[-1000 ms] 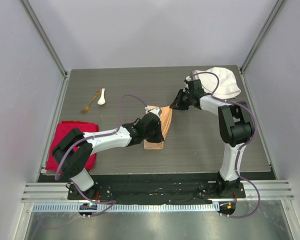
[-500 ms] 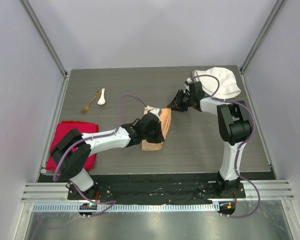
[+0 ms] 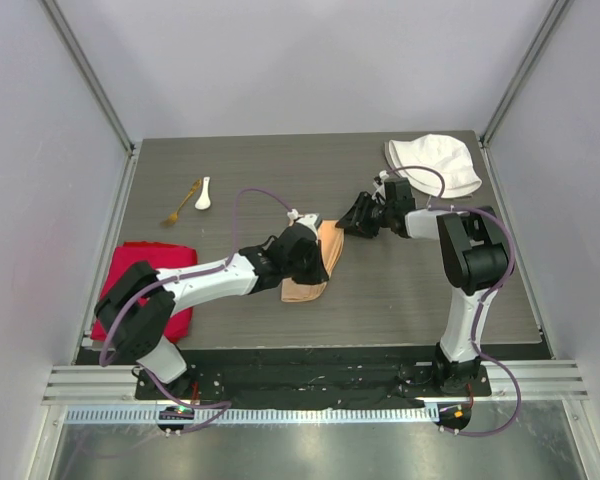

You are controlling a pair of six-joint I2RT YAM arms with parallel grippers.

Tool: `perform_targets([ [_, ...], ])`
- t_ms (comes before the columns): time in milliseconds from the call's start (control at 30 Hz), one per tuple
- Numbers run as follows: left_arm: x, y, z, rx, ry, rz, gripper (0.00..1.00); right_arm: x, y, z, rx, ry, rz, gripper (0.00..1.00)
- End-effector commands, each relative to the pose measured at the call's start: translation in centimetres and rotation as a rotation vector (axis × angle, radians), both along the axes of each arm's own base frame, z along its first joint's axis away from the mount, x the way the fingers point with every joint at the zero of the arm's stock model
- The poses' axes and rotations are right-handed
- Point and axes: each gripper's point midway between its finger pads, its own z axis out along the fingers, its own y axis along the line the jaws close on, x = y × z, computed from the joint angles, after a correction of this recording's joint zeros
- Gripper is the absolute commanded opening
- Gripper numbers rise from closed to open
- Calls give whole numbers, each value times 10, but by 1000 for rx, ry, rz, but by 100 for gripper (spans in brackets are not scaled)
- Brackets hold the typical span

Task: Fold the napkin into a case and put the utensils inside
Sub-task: Pick up the 2/3-rectangle-folded napkin at the center of the board.

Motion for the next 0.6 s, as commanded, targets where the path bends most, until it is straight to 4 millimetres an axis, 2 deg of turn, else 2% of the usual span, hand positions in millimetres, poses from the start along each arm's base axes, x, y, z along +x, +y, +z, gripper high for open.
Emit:
perform_targets([
  [0, 11, -6, 47, -73, -87, 14, 0, -11, -1, 3, 3, 6, -1, 46],
  [267, 11, -4, 57, -73, -107, 12, 0, -12, 3, 3, 43, 7, -8, 46],
  [567, 7, -7, 47, -77, -75, 1, 0, 1, 12, 6, 129, 3, -34, 39],
])
